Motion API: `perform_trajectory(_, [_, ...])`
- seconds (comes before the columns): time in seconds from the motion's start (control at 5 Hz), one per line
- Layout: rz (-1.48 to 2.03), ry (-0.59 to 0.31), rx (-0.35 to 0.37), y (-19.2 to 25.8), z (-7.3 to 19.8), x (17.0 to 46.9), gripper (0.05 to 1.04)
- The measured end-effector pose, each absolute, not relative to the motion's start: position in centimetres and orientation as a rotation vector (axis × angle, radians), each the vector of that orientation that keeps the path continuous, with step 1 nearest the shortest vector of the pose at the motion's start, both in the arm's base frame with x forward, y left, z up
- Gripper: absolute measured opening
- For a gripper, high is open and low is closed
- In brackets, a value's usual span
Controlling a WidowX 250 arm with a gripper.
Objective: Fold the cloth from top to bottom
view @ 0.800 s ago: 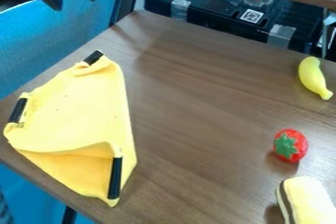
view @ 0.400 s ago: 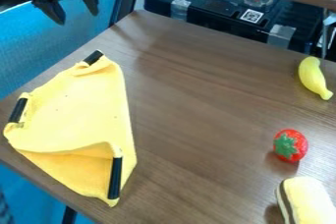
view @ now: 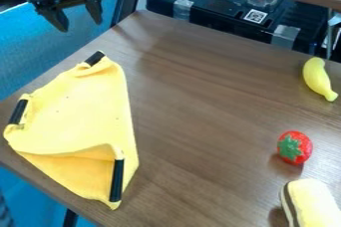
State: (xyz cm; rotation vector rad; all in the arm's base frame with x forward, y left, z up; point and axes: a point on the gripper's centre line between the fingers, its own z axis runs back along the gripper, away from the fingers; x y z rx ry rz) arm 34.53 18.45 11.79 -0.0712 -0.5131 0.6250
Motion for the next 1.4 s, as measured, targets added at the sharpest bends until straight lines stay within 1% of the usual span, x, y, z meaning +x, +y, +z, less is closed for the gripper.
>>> perform_trajectory(0.2, [0.628,-0.487,-0.031,18.4,10.0,35.1,0.999])
perform_trajectory(0.8, [0.623,-0.452,0.084,19.5,6.1,35.8,0.999])
perform_trajectory(1.0, [0.634,-0.448,0.101,20.4,5.5,36.7,0.999])
perform_trajectory(1.4, [0.645,-0.419,0.145,21.3,3.7,36.8,0.999])
